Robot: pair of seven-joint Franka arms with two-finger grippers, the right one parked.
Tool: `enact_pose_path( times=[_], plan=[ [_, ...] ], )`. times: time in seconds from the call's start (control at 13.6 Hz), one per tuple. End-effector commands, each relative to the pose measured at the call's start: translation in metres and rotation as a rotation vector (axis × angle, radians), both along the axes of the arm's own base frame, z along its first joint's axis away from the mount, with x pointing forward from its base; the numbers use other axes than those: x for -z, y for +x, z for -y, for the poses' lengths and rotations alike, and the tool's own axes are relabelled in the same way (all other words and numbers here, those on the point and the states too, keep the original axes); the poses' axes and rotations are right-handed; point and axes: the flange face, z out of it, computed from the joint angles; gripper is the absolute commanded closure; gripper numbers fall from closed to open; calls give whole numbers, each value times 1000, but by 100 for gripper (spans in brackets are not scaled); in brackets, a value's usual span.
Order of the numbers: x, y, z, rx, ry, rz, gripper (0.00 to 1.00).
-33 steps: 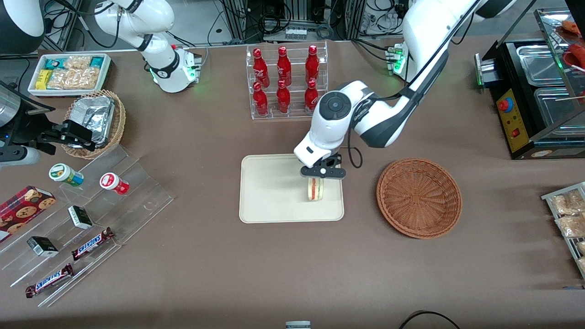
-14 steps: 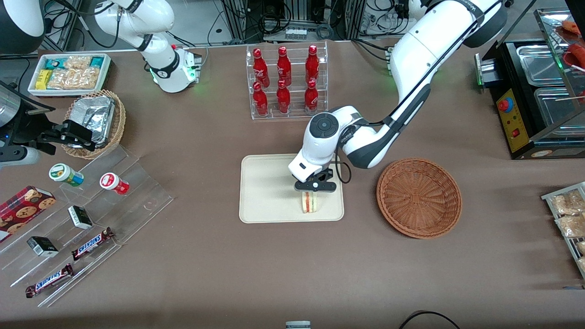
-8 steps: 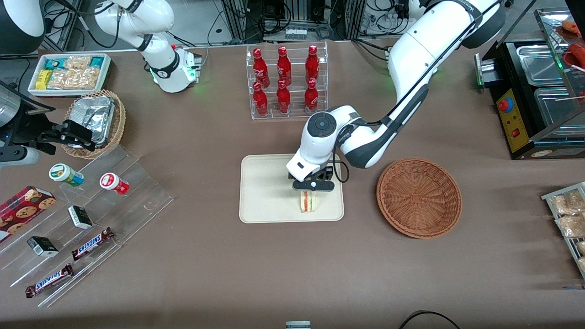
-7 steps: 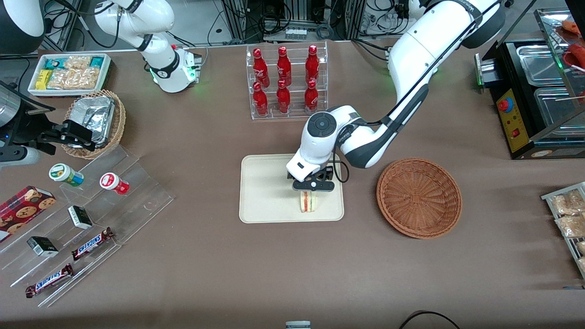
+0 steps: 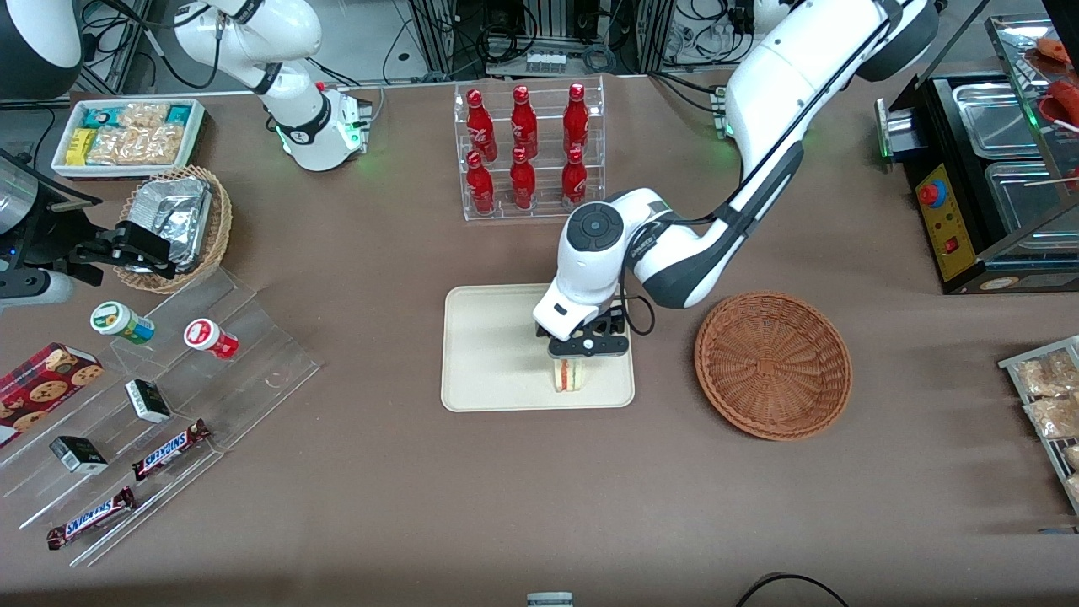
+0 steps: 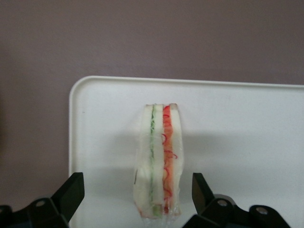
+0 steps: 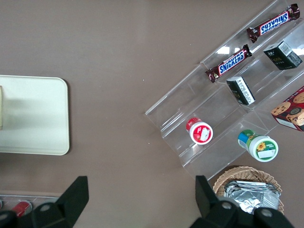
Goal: Place sandwich from basket to tray
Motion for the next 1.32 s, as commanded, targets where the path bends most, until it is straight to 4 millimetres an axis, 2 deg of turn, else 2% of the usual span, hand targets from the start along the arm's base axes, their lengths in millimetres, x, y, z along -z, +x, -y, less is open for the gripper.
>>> enact_pose_path(
  times=[0.0, 0.22, 0.37, 0.51, 0.66, 0.81, 0.88, 1.03, 1.25],
  plan=[
    [-44, 12, -26, -70, 61, -2, 0],
    [-103, 14, -38, -132, 56, -59, 0],
    [-135, 25, -57, -186, 58, -74, 0],
    [-170, 30, -67, -232, 33, -62, 0],
    [-200, 47, -102, -300, 26, -66, 0],
    [-236, 50, -130, -338, 49, -64, 0],
    [-244, 54, -144, -361, 56, -70, 0],
    [-273, 53, -172, -382, 37, -47, 0],
    [-304, 52, -236, -296, 28, -70, 0]
  ],
)
